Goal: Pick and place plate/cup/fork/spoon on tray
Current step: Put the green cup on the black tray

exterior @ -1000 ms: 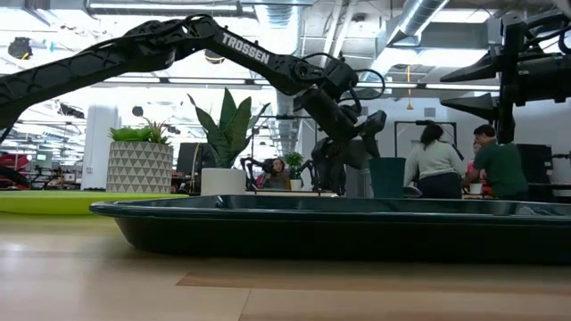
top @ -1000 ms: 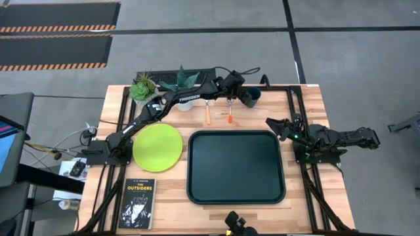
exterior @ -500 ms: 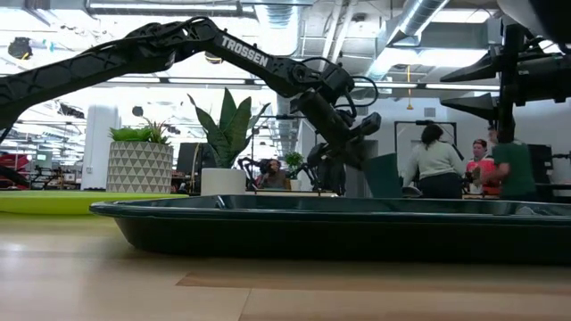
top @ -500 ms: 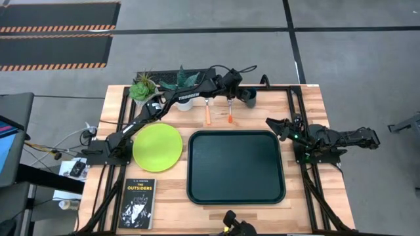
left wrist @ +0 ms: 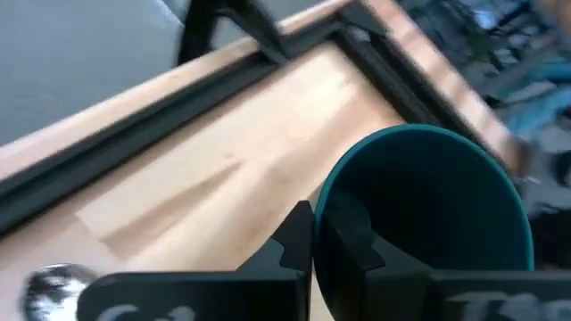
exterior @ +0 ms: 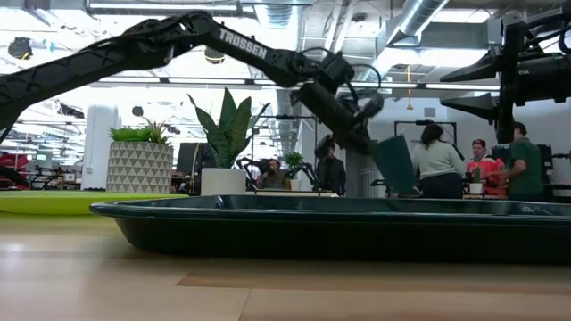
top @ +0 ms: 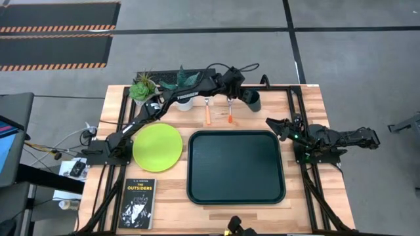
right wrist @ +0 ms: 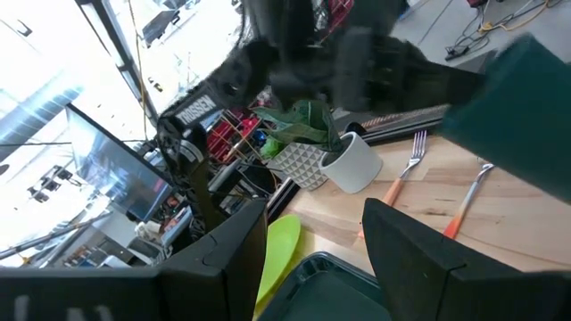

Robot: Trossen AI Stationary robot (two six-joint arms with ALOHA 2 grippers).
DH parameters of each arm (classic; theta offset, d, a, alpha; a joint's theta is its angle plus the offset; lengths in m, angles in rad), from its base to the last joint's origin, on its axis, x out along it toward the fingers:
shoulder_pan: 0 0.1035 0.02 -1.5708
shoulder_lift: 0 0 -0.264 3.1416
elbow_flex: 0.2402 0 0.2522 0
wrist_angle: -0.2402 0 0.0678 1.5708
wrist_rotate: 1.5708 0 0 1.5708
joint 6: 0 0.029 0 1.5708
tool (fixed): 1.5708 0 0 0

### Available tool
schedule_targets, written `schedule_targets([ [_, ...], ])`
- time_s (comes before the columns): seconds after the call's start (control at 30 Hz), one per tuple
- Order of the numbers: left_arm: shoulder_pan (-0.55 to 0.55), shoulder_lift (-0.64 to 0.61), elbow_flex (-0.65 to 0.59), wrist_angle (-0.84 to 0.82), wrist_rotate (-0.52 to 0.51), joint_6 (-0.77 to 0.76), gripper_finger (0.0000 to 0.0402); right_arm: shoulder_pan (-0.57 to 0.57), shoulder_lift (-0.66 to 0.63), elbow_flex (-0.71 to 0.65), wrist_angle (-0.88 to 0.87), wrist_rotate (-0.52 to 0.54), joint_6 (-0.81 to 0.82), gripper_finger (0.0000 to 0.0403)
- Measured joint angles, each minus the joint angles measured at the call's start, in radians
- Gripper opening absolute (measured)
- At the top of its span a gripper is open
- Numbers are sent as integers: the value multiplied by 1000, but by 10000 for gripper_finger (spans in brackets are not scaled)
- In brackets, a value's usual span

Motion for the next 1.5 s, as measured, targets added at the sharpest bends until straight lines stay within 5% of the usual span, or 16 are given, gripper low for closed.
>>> schedule_targets([
  [0.37, -61, -278, 8, -384, 110, 197, 0, -2, 0, 1, -22, 5, -17, 210],
  [0.63, -153, -490, 7, -747, 5, 339, 0, -2, 0, 1, -24, 6, -18, 210],
  [0.77, -232, -548, -94, -842, -37, 303, 0, -2, 0, 1, -24, 6, -20, 210],
  [1.0, -369, -769, -558, -626, -142, 189, 0, -2, 0, 1, -25, 2, -20, 210],
  [1.23, -359, -956, -1059, -252, -260, 85, 0, -2, 0, 1, -25, 1, -14, 210],
  [1.5, -337, -931, -1251, -24, -278, 64, 0, -2, 0, 0, -25, 0, 3, 210],
])
